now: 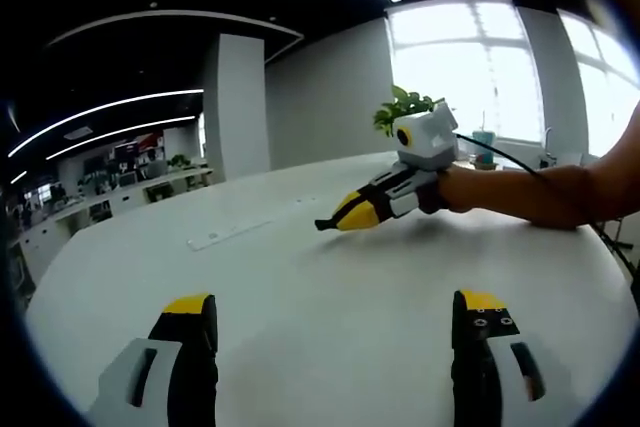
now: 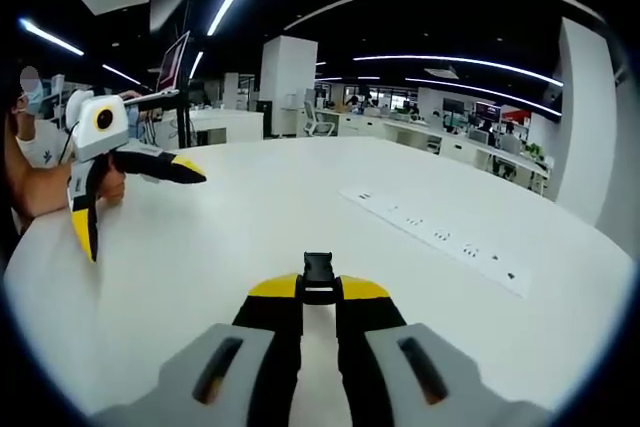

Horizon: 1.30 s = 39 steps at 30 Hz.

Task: Snap the two parts of the plastic buckle together until the buckle closes and remains connected.

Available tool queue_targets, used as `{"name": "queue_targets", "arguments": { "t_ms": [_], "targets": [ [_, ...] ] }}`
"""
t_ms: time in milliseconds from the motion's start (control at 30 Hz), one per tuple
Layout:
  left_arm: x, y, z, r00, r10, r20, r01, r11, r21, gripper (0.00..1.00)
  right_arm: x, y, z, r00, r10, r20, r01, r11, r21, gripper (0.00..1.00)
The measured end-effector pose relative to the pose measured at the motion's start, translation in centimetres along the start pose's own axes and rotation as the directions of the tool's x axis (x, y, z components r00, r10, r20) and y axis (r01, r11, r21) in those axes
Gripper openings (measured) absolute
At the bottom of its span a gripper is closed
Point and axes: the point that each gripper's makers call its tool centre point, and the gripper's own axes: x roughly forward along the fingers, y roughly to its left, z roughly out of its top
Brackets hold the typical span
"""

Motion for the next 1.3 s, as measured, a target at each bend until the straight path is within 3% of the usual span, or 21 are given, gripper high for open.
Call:
{"name": "queue_targets", "arguments": {
  "t_ms": [1300],
  "targets": [
    [0.2, -0.5, -0.3, 0.999, -0.028, -0.017, 0.028, 1.000, 0.002, 0.99, 2.8, -2.7, 0.5, 1.000, 0.003, -0.002, -0.003, 1.000, 0.010, 0.10]
  ]
}}
